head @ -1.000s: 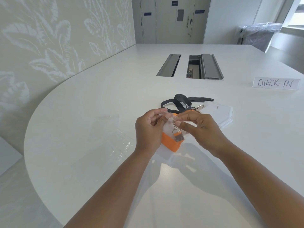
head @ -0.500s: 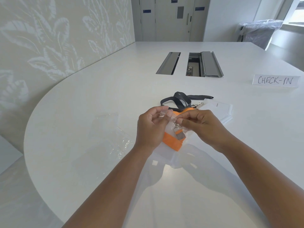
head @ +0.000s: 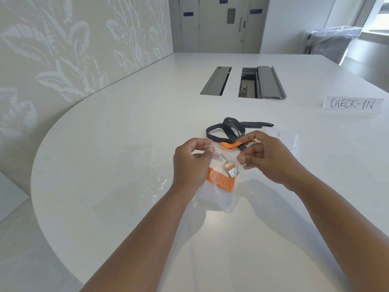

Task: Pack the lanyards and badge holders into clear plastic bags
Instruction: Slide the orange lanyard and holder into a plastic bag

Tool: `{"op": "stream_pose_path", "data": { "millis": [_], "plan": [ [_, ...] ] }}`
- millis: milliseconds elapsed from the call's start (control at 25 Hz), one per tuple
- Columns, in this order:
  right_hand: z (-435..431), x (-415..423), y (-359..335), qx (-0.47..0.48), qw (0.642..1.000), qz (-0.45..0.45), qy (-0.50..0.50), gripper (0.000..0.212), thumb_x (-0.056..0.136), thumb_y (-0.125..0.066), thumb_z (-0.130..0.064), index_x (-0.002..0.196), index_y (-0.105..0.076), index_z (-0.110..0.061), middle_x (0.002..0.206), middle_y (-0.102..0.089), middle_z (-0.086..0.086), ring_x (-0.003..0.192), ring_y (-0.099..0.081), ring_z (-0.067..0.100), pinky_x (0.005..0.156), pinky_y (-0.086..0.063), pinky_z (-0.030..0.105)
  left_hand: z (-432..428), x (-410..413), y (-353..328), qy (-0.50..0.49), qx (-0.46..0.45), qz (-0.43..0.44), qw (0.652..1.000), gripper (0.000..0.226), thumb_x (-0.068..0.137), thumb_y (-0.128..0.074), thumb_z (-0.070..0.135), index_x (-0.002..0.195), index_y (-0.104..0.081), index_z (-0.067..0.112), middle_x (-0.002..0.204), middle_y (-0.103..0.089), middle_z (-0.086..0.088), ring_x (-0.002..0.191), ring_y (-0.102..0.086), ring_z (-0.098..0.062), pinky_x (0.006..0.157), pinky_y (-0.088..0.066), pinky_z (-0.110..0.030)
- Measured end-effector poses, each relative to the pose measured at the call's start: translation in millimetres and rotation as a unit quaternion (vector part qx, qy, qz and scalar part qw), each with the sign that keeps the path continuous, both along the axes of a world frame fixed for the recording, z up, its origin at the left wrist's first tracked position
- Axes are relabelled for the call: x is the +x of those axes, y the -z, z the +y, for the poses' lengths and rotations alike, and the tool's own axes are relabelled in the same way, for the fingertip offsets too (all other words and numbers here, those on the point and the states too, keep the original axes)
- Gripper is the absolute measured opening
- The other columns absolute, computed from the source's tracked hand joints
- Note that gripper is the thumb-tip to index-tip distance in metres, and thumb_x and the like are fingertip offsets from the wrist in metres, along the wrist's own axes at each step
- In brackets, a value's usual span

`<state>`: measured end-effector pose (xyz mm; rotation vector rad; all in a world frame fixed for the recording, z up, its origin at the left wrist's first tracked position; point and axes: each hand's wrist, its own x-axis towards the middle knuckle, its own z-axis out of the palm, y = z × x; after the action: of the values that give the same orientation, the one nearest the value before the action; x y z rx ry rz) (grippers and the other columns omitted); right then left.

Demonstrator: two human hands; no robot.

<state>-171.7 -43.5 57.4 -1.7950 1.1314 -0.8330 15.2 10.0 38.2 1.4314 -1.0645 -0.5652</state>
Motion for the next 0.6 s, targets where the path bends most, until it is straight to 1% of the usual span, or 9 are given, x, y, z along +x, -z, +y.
{"op": "stream_pose_path", "data": {
  "millis": [120,160,200,280,320,360,480,520,600],
  "plan": [
    [0.9,0.2,1.3,-0.011,1.000,0.022,0.001,0.045,0.084,-0.075,-0.002,0.121,-0.055,-0.020,0.076,-0.074,0.001,0.069,-0.071,0.016,0.076,-0.061,0.033,0.8,0.4,-1.3,-0.010,-0.002,-0.001,1.000,0.011,0.089,-0.068,0.015,0.093,-0.074,0.024,0.077,-0.066,0.021,0.070,-0.065,0.006,0.058,-0.045,-0.006],
    [1.2,0.9,2.2,-0.018,0.999,0.029,0.007,0.047,0.085,-0.074,-0.003,0.124,-0.053,-0.020,0.078,-0.073,0.001,0.068,-0.070,0.015,0.075,-0.061,0.032,1.3,0.4,-1.6,-0.009,-0.004,0.001,1.000,0.011,0.090,-0.067,0.015,0.093,-0.073,0.024,0.078,-0.066,0.021,0.069,-0.065,0.005,0.058,-0.045,-0.005],
    [1.2,1.8,3.0,-0.025,0.999,0.035,0.013,0.049,0.085,-0.074,-0.005,0.125,-0.051,-0.020,0.079,-0.073,0.002,0.068,-0.070,0.014,0.073,-0.060,0.030,1.3,0.4,-1.8,-0.008,-0.006,0.005,1.000,0.012,0.090,-0.067,0.016,0.093,-0.072,0.025,0.080,-0.066,0.019,0.071,-0.066,0.001,0.058,-0.045,-0.007],
    [1.8,3.3,3.1,-0.034,0.998,0.044,0.029,0.052,0.086,-0.074,-0.007,0.128,-0.048,-0.022,0.081,-0.073,0.002,0.069,-0.070,0.013,0.072,-0.059,0.028,0.7,1.0,-2.1,-0.007,-0.008,0.013,1.000,0.014,0.092,-0.064,0.016,0.095,-0.071,0.028,0.086,-0.066,0.017,0.079,-0.068,-0.010,0.066,-0.051,-0.017],
    [1.9,3.3,2.5,-0.034,0.998,0.045,0.036,0.054,0.085,-0.074,-0.007,0.129,-0.046,-0.023,0.081,-0.073,0.002,0.070,-0.070,0.014,0.074,-0.060,0.029,0.2,1.1,-2.2,-0.006,-0.006,0.015,1.000,0.016,0.093,-0.063,0.016,0.096,-0.071,0.029,0.087,-0.066,0.016,0.083,-0.069,-0.016,0.070,-0.054,-0.022],
    [2.0,2.8,2.0,-0.030,0.998,0.044,0.040,0.055,0.086,-0.074,-0.006,0.130,-0.045,-0.023,0.081,-0.072,0.002,0.071,-0.069,0.016,0.075,-0.060,0.031,0.1,1.0,-2.2,-0.007,-0.002,0.013,1.000,0.017,0.093,-0.062,0.015,0.097,-0.071,0.028,0.088,-0.065,0.015,0.084,-0.069,-0.019,0.070,-0.054,-0.023],
    [3.8,2.8,0.2,-0.017,0.998,0.047,0.040,0.056,0.088,-0.070,-0.002,0.133,-0.044,-0.021,0.084,-0.071,0.006,0.073,-0.068,0.018,0.075,-0.059,0.030,0.8,1.0,-2.7,-0.012,0.005,0.015,1.000,0.018,0.095,-0.060,0.012,0.102,-0.071,0.025,0.090,-0.063,0.015,0.074,-0.066,-0.020,0.054,-0.047,-0.012],
    [4.2,3.2,0.3,-0.022,0.998,0.052,0.038,0.054,0.089,-0.068,-0.002,0.134,-0.043,-0.020,0.084,-0.070,0.007,0.073,-0.067,0.019,0.074,-0.059,0.029,0.4,1.2,-2.6,-0.014,0.004,0.015,1.000,0.019,0.095,-0.059,0.012,0.103,-0.070,0.025,0.090,-0.063,0.014,0.072,-0.066,-0.020,0.052,-0.047,-0.012],
    [4.2,4.2,0.9,-0.037,0.996,0.065,0.037,0.051,0.091,-0.065,-0.002,0.133,-0.043,-0.019,0.085,-0.069,0.008,0.071,-0.067,0.019,0.074,-0.058,0.030,-0.5,1.2,-1.9,-0.017,0.001,0.005,1.000,0.021,0.095,-0.058,0.012,0.104,-0.069,0.028,0.091,-0.063,0.013,0.070,-0.067,-0.022,0.055,-0.049,-0.016]
  ]
}}
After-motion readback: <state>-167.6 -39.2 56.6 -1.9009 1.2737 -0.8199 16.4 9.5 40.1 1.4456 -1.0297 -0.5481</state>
